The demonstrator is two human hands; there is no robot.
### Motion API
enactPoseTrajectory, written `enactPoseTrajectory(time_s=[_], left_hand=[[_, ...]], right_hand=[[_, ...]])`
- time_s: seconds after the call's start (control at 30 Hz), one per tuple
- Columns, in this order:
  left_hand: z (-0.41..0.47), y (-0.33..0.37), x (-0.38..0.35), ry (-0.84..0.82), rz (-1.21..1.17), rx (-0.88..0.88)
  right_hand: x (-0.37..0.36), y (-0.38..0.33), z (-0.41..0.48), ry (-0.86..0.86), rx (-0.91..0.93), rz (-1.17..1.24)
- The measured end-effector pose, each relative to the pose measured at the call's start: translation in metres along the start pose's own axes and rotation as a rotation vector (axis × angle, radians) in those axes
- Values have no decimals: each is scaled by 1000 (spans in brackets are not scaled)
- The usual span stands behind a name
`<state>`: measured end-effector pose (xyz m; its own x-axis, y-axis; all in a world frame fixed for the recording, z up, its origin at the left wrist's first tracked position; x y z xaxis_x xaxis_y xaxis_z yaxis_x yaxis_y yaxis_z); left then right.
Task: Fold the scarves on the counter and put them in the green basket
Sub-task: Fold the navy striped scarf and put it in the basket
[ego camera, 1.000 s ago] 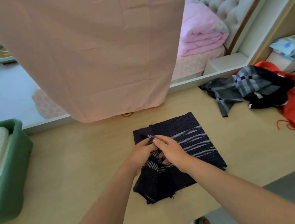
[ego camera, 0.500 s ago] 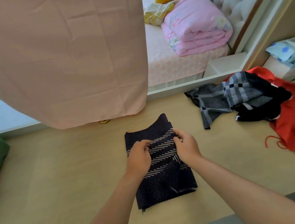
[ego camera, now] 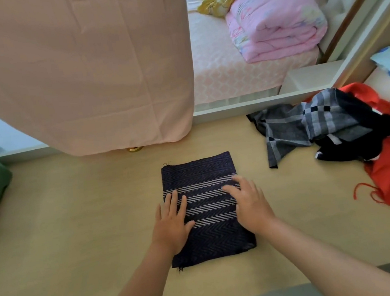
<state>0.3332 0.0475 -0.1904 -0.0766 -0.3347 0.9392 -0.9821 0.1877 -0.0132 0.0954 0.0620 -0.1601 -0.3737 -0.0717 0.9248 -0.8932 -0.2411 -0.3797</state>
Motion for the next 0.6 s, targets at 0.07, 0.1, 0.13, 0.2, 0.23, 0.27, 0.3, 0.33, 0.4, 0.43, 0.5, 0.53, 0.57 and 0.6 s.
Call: enactPoseTrajectory(time_s=[0.07,0.1,0.13,0.2,0.23,0.27,0.3,0.33,0.4,0.43,0.5,0.53,0.57,0.6], left_hand=[[-6,-1,1,109,43,-69],[-10,1,2,144,57,-140],[-15,3,-1,172,68,-212],[-26,4,1,186,-1,-186],[-31,1,2,179,-79,-71],[-35,-3,2,172,-175,52],[-40,-7,1,151,-269,146],[-43,-10,-1,133,-337,186],[-46,-16,-4,132,-364,159],[-46,-19,-4,135,-366,141],[-44,-25,0,136,-390,144],[-42,-27,4,141,-412,153],[-42,-28,10,155,-442,164],[-41,-29,16,180,-479,168]], right_hand=[[0,-5,-11,-34,212,-102],[0,-8,-17,-62,283,-87],[-1,-10,-24,-94,308,-56],[-3,-14,-37,-130,177,-35],[-5,-12,-42,-118,20,-27],[-8,-8,-44,-97,-184,23],[-10,-5,-46,-81,-391,119],[-12,-3,-47,-87,-556,236],[-16,0,-44,-113,-699,401],[-15,-1,-41,-121,-704,412],[-9,-12,-32,-116,-675,343],[-4,-20,-26,-91,-662,311],[0,-29,-19,-47,-642,304],[6,-41,-11,-11,-619,327]])
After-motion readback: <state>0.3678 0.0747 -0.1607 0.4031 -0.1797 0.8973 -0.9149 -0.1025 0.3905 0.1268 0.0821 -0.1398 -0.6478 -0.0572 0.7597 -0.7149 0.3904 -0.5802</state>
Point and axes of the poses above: each hand's wrist, its own z-axis towards the middle knuckle, its own x-axis out of the back of the hand, y = z × x, the point moved 3 cm from there along z, towards the middle knuckle, and after that the axes turned 9 degrees about x, right-handed, at the moved point
